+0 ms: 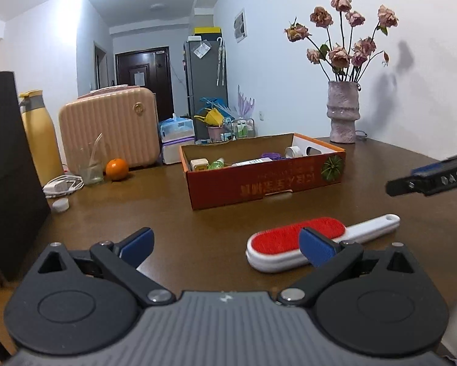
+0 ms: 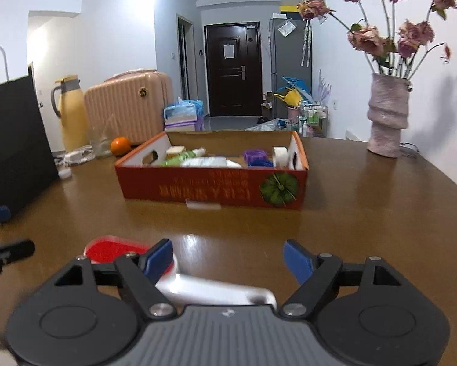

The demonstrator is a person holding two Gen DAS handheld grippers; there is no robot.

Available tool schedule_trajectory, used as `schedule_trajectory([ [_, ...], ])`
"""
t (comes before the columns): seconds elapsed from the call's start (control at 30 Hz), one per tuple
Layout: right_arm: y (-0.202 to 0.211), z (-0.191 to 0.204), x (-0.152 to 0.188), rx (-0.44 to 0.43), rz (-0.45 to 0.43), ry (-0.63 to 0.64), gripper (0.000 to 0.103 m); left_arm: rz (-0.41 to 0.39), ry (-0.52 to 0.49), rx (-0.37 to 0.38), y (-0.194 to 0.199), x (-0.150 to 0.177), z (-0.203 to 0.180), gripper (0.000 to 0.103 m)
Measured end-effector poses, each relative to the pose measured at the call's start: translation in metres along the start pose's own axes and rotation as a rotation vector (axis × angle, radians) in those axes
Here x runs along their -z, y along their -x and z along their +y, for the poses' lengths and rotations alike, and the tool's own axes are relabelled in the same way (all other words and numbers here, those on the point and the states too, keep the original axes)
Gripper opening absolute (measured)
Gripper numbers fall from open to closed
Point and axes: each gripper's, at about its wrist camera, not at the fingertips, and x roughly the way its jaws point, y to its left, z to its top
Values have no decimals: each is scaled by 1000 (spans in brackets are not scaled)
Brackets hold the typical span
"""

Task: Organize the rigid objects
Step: 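Withdraw both grippers from the box toward the lint roller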

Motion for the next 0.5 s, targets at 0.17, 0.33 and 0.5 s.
schedule_trajectory([
  [0.17,43,2,25,46,-134,34,85,-107,100,-72,28,25,1,103],
  [0.33,63,7,43,136,-193,27,87,-78,-2,-94,27,37,-16,103],
  [0.5,53,-5,55,102,-138,-28,84,5,59,-68,7,32,-18,103],
])
